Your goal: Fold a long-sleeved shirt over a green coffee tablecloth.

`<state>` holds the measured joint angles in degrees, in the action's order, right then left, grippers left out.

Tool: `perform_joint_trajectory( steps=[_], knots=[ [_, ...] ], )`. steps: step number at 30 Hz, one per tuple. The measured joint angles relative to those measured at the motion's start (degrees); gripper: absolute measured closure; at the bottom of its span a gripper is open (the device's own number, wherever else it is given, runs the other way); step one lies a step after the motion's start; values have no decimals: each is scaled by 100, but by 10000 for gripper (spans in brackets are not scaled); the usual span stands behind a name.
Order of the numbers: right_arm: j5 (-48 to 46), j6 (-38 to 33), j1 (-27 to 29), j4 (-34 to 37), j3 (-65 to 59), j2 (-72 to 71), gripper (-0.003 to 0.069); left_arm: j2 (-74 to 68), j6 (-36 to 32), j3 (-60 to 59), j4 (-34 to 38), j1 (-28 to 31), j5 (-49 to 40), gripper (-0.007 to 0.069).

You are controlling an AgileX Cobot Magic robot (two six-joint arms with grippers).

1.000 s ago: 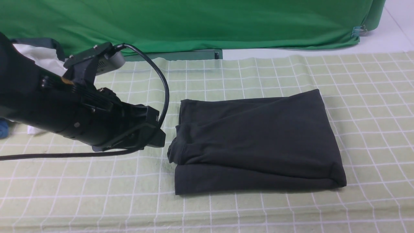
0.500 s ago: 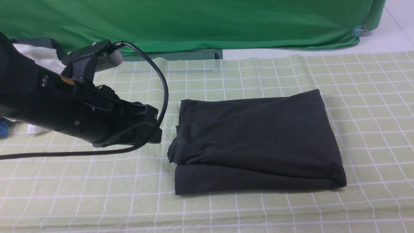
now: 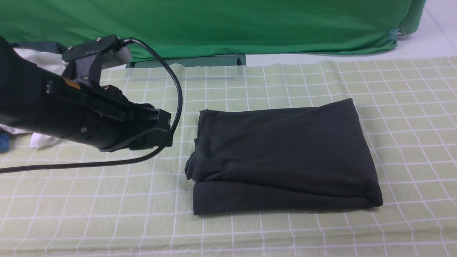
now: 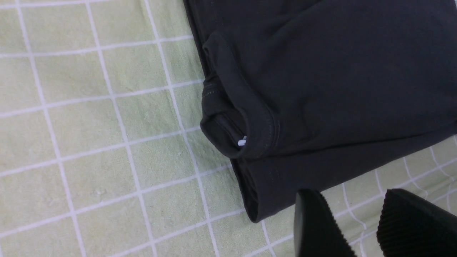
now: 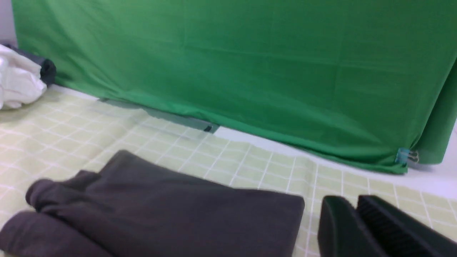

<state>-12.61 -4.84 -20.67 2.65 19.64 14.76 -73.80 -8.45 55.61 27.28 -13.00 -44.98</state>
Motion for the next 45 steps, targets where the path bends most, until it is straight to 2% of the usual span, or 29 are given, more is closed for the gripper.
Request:
perform_joint_trajectory(
  steps=[13,22,28,33,34,36,41,45],
  knots=[
    [-44,0,1458,-411,-1935,-1026,547,0,-11,0,-305,18,25,359],
    [-56,0,1832,-464,-2021,-1470,530,0,-20,0,-347,18,41,359],
    [-56,0,1846,-470,-2021,-1476,519,0,-25,0,-369,18,47,369],
    [-56,0,1846,-470,-2021,-1476,511,272,-25,4,-389,18,-52,510],
    [-56,0,1846,-470,-2021,-1476,508,430,-25,4,-389,18,-64,557],
    [-56,0,1846,-470,-2021,-1476,501,777,-48,4,-389,18,-153,599],
    [-56,0,1846,-470,-2021,-1476,494,1873,-180,-151,-357,18,-407,613],
    [-56,0,1846,-470,-2021,-1476,486,3021,-413,-892,-40,18,234,613]
  ],
)
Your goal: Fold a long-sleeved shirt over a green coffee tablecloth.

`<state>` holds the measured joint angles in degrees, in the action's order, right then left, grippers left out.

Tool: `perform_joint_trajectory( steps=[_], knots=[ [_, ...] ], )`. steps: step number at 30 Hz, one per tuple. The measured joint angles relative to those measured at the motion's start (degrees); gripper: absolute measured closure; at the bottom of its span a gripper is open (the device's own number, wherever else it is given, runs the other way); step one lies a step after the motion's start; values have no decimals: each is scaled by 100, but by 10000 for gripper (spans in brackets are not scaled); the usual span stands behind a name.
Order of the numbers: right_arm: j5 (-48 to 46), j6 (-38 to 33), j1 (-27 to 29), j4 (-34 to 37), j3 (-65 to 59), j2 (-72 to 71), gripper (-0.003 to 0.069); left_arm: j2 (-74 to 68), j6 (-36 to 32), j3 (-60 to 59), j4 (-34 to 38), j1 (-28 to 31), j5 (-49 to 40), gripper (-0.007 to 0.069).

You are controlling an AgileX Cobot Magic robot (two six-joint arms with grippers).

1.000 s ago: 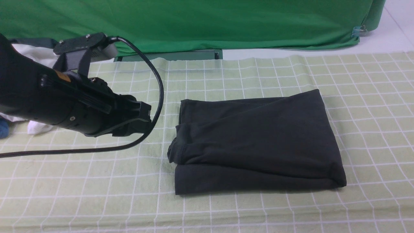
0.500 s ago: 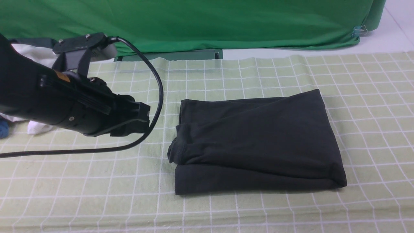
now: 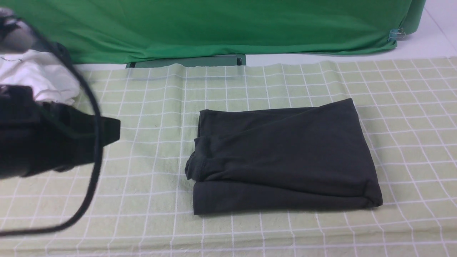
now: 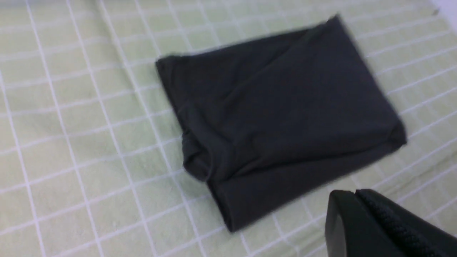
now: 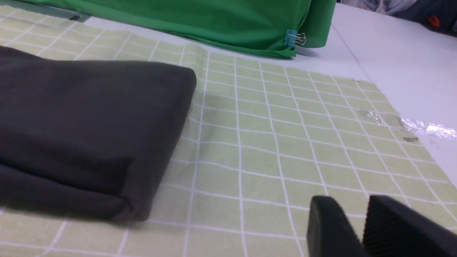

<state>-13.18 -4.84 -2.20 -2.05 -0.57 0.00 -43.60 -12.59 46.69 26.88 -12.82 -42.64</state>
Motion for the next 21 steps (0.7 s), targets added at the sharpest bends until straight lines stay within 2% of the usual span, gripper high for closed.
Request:
perform_joint_trajectory(
  steps=[3,7,14,21],
  knots=[
    [0,0,0,5,0,0,479,868,-171,-846,235,0,1105,613],
    [0,0,0,10,0,0,468,1599,-290,-1537,197,0,1893,611],
    [0,0,0,12,0,0,456,2121,-310,-2100,-440,0,2058,611],
    [0,0,0,17,0,0,442,2132,-328,-2165,-1493,0,1981,611]
  ],
)
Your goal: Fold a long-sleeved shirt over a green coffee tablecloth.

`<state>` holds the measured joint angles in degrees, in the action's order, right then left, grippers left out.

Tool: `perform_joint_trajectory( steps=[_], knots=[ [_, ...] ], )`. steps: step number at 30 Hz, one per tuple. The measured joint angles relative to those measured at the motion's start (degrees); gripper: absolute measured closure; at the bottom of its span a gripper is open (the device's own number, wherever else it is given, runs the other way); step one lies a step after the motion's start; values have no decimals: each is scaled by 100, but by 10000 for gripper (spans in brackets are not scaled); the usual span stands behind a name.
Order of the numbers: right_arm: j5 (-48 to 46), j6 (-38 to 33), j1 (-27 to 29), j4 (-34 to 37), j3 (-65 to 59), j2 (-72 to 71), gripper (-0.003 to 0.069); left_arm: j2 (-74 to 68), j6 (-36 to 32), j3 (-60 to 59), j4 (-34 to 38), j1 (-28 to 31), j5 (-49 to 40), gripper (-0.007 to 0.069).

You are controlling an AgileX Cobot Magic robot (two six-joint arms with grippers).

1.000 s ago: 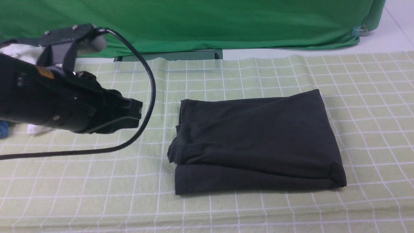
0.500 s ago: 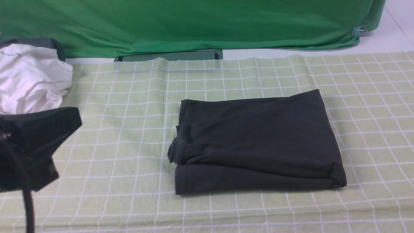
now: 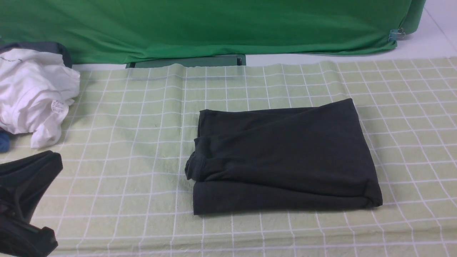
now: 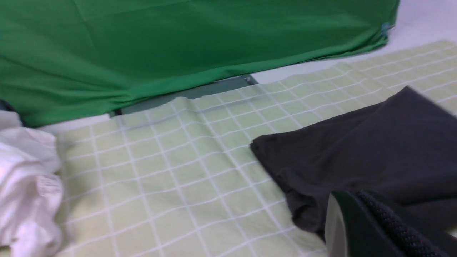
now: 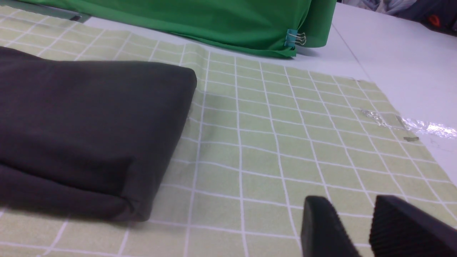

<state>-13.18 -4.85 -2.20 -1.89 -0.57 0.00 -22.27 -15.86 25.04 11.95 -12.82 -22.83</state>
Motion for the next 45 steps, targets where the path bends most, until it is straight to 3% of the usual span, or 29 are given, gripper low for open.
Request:
perform_joint_trajectory(
  steps=[4,11,17,23,45],
  knots=[
    [0,0,0,0,0,0,432,23,19,-45,-247,0,53,611],
    [0,0,0,0,0,0,421,1141,371,-1093,-768,51,1019,611],
    [0,1,0,0,0,0,421,2169,1015,-1966,-871,688,1372,611],
    [-4,1,0,0,0,0,421,2227,1126,-2524,-895,1181,1346,611],
    [-4,1,0,0,0,0,420,2227,1188,-2530,-895,1579,953,611]
  ],
)
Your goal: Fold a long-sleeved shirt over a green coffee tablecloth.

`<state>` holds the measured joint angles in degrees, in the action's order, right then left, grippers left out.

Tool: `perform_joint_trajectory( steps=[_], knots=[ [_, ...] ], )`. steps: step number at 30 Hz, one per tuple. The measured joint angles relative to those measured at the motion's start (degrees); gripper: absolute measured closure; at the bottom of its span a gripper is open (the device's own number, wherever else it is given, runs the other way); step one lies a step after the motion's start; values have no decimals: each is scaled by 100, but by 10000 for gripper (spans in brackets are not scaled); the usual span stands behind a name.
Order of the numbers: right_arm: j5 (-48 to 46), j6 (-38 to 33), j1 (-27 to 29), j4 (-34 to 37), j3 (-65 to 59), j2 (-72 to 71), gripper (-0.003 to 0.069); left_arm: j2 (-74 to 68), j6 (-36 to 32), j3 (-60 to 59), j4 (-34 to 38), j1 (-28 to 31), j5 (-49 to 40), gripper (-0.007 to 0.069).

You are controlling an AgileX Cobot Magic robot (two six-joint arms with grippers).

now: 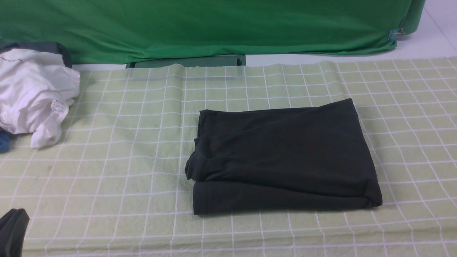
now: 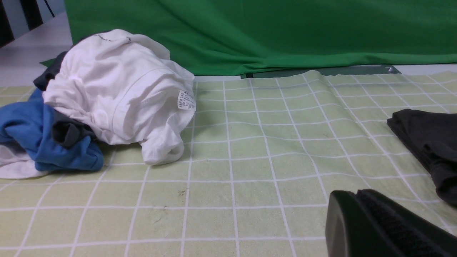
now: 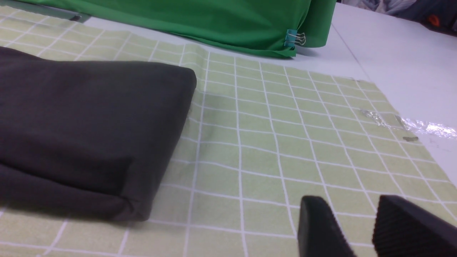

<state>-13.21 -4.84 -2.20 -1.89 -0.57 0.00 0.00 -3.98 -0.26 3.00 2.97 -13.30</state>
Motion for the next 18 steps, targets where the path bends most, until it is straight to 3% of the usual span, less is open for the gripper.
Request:
perform_joint_trajectory(
  steps=[7,18],
  knots=[
    [0,0,0,0,0,0,419,0,0,0,0,-352,-4,611],
    [0,0,0,0,0,0,419,0,0,0,0,-357,-6,610]
  ],
)
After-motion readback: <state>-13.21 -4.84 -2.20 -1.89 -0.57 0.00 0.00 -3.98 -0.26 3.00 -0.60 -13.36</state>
